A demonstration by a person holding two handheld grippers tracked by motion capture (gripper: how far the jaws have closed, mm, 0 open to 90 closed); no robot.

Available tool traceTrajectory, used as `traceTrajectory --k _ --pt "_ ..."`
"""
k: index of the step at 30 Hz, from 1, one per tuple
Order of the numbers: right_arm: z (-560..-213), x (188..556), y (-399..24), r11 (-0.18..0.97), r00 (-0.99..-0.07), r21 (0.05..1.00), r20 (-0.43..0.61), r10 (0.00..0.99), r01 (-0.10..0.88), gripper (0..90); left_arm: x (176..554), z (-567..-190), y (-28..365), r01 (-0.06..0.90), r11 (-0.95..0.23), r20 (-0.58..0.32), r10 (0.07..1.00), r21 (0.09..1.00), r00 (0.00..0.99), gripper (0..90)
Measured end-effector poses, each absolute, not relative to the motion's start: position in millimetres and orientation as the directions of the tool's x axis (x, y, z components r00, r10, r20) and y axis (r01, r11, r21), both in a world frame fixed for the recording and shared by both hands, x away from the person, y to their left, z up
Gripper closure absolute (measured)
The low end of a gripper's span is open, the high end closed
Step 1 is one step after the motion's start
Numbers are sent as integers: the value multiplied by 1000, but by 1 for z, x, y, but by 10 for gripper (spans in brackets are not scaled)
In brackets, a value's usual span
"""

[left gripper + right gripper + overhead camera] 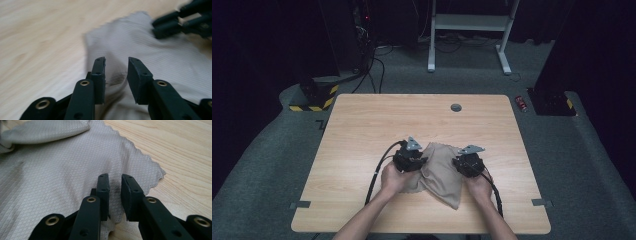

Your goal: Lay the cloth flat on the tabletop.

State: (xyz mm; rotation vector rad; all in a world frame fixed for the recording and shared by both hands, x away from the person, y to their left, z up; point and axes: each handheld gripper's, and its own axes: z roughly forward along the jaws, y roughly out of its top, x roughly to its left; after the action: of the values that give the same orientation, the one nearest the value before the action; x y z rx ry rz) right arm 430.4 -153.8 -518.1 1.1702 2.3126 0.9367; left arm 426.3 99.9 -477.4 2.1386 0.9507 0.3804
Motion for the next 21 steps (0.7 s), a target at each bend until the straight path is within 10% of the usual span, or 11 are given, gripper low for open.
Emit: traceTrajectory --k 21 --pt "-523 427 -157 404 -568 742 -37 822 536 741 464 -510 104 668 -352 -133 817 656 561 625"
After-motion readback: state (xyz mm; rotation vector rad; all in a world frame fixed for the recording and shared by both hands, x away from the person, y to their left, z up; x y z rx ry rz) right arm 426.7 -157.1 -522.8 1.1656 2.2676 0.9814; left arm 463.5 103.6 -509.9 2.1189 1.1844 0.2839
